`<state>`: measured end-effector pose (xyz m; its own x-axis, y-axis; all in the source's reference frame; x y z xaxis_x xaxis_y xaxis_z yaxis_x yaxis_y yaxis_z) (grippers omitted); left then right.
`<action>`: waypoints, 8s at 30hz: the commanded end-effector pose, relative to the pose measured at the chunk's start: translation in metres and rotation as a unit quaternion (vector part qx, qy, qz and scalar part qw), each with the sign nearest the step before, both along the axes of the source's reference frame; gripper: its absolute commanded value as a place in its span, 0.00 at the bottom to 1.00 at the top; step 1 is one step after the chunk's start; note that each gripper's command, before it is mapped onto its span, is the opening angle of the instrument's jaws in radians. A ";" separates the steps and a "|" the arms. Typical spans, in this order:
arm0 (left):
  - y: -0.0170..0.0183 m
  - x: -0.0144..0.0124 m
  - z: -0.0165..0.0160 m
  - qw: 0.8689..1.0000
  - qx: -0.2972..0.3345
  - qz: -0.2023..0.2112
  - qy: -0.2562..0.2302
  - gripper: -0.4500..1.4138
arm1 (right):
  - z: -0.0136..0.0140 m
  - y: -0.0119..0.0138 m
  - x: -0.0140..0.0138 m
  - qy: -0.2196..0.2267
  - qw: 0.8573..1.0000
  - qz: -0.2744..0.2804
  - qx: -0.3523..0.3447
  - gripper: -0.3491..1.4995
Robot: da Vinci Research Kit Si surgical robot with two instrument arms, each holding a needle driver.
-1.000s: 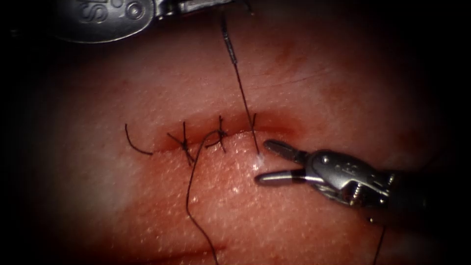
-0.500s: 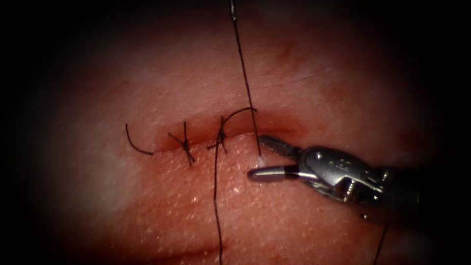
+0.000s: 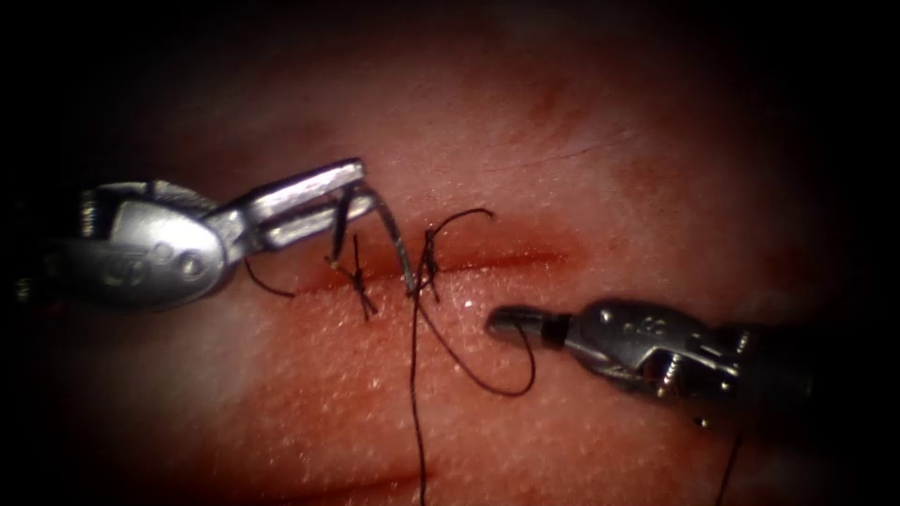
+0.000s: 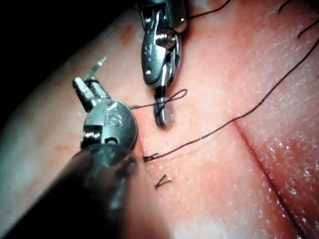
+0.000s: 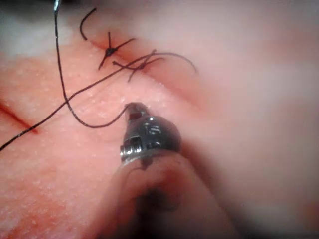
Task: Wound Closure
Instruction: With right hand, grasp suture proximal to wound and pull distally in a repeated fashion until only a short tail remains
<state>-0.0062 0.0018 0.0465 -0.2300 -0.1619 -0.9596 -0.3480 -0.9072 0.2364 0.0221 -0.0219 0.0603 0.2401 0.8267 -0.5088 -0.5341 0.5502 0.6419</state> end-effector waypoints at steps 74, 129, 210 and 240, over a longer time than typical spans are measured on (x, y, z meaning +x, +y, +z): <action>-0.0007 0.0070 0.0086 0.990 -0.018 -0.101 0.095 0.00 | -0.0122 -0.0130 0.0030 0.033 0.913 -0.336 -0.230 0.00; 0.0067 0.0195 0.0085 0.974 -0.050 -0.111 0.189 0.00 | 0.0005 0.0041 -0.0018 0.044 0.893 -0.266 -0.360 0.97; 0.0105 0.0156 0.0123 0.981 -0.021 -0.118 0.154 0.00 | -0.0063 -0.0077 -0.0003 0.082 0.884 -0.322 -0.329 0.00; 0.0106 0.0163 0.0126 0.981 -0.021 -0.115 0.153 0.00 | -0.0175 -0.0088 -0.0010 0.077 0.876 -0.293 -0.375 0.99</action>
<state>0.0106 0.0120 0.0586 -0.5410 -0.1092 -0.8339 -0.4485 -0.8013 0.3959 0.0199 -0.0306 0.0419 0.3857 0.0051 -0.9226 0.0354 0.9992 0.0203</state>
